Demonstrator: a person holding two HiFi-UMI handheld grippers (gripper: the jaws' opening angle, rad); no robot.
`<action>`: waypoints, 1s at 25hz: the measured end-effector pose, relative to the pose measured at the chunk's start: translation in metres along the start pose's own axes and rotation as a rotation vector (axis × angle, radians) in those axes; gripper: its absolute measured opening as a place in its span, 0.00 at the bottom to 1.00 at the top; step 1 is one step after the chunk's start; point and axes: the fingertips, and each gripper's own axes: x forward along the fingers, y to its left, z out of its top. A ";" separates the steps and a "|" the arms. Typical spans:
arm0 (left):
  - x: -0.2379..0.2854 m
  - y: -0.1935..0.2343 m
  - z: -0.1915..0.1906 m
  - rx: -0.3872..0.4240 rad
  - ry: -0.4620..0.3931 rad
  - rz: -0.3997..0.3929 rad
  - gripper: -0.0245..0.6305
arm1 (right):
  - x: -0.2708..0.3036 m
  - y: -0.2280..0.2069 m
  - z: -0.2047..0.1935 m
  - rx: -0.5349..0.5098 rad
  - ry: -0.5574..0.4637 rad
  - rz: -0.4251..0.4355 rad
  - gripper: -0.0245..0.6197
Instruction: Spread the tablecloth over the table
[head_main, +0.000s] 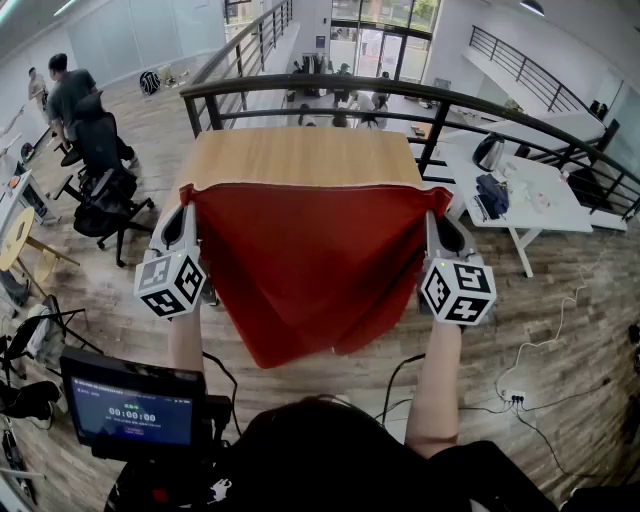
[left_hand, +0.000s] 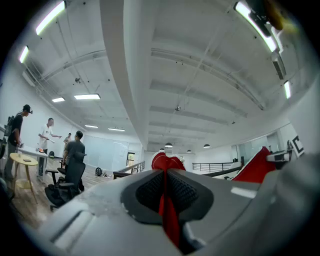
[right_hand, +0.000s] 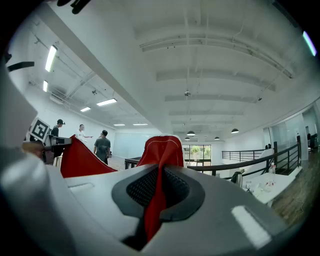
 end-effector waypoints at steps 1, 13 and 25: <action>0.000 -0.001 0.001 0.000 0.000 0.001 0.06 | -0.001 -0.001 0.000 0.001 0.001 0.000 0.06; 0.001 0.002 -0.002 0.000 0.018 0.010 0.06 | 0.001 0.004 0.000 0.022 0.002 0.016 0.06; 0.020 -0.008 0.014 0.027 -0.008 0.075 0.06 | 0.017 -0.029 0.012 0.026 -0.024 0.046 0.06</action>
